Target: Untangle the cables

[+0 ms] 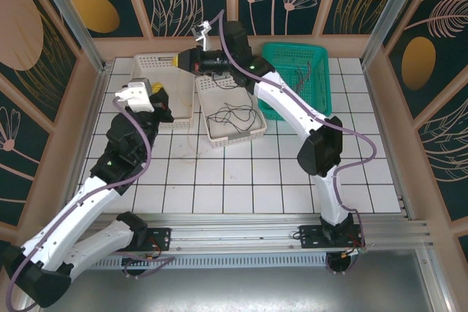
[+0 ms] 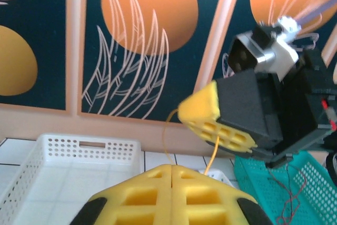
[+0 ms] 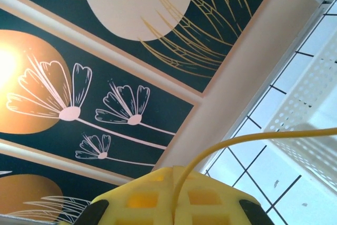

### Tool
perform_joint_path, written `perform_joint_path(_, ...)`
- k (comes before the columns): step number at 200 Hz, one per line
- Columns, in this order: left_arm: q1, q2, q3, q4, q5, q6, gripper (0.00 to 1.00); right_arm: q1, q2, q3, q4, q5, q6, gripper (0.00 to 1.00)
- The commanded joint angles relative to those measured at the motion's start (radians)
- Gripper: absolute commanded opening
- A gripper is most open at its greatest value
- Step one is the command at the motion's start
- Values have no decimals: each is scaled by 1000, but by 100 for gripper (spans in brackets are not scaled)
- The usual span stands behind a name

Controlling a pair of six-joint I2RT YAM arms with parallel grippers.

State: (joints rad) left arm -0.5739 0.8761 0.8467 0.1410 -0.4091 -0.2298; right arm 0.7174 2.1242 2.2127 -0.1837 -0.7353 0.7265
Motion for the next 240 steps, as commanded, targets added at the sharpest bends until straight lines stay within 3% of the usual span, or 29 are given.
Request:
perform_joint_path(1,6,51,7,-36,114,1,44,29,-105,19,60,-49,-45,0)
perform_joint_path(19,6,75,11,-19,171,6,61,50,-107,47,30,-68,-67,0)
perform_joint_path(34,7,98,30,-21,175,19,64,68,-106,76,-11,-69,-93,0)
perform_joint_path(51,6,118,49,-20,172,36,83,85,-108,90,-34,-75,-109,0)
perform_joint_path(82,7,156,88,-36,142,62,86,96,-115,97,-49,-77,-120,0)
perform_joint_path(100,7,152,86,-23,130,70,75,98,-120,91,-55,-73,-126,0)
perform_joint_path(125,6,132,75,-5,130,67,23,99,-125,81,-56,-75,-130,0)
perform_joint_path(145,7,123,66,-4,137,62,0,99,-132,68,-52,-66,-133,0)
perform_joint_path(206,7,58,22,4,149,46,0,76,-156,15,-53,-4,-143,0)
perform_joint_path(240,8,10,15,-1,165,20,0,17,-194,-128,58,-5,-60,0)
